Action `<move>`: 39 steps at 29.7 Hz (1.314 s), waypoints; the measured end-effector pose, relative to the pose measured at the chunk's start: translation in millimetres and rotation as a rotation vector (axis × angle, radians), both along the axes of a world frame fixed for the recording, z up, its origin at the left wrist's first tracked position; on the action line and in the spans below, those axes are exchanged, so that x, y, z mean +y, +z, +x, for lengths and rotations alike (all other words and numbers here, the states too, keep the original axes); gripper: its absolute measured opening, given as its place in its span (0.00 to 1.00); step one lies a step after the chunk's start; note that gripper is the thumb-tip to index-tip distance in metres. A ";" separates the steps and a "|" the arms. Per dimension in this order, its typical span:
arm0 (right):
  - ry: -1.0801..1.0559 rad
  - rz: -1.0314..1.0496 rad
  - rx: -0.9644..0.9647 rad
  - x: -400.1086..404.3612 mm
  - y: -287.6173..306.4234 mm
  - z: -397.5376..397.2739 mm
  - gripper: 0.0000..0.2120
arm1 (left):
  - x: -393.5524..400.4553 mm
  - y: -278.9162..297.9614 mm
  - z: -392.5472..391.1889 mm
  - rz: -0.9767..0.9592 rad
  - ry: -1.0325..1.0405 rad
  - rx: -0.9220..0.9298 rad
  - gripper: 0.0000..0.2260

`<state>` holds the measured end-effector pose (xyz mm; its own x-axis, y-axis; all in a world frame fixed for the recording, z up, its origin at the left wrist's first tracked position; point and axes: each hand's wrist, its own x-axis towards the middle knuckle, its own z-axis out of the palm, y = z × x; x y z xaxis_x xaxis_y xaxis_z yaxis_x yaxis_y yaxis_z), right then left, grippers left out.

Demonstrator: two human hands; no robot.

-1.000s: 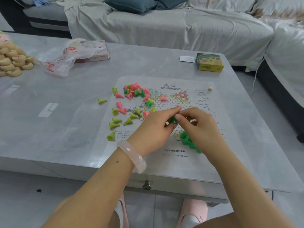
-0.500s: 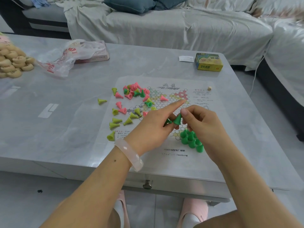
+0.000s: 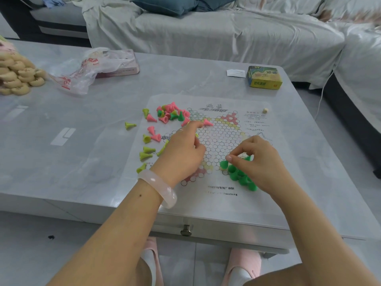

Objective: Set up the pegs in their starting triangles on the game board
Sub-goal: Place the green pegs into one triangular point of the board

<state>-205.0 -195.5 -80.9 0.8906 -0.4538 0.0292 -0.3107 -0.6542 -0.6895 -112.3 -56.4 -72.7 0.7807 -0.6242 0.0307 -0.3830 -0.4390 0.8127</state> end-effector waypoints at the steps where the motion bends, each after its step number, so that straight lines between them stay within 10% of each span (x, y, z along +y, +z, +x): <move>1: 0.003 -0.022 0.016 -0.4 -0.5 0.1 0.07 | 0.0 0.3 -0.8 0.002 -0.002 -0.005 0.22; 26: 0.098 -0.172 0.108 -1.9 -6.3 -1.7 0.03 | 1.2 0.9 -0.1 0.024 0.017 0.011 0.21; 39: 0.197 -0.034 -0.192 13.1 1.6 2.1 0.11 | -8.4 8.0 -17.6 -0.049 -0.133 0.384 0.25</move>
<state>-203.0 -182.4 -79.4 0.9383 -0.2684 0.2182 -0.0412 -0.7131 -0.6999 -129.9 -64.9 -64.7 0.6535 -0.7256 -0.2156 -0.0981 -0.3636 0.9264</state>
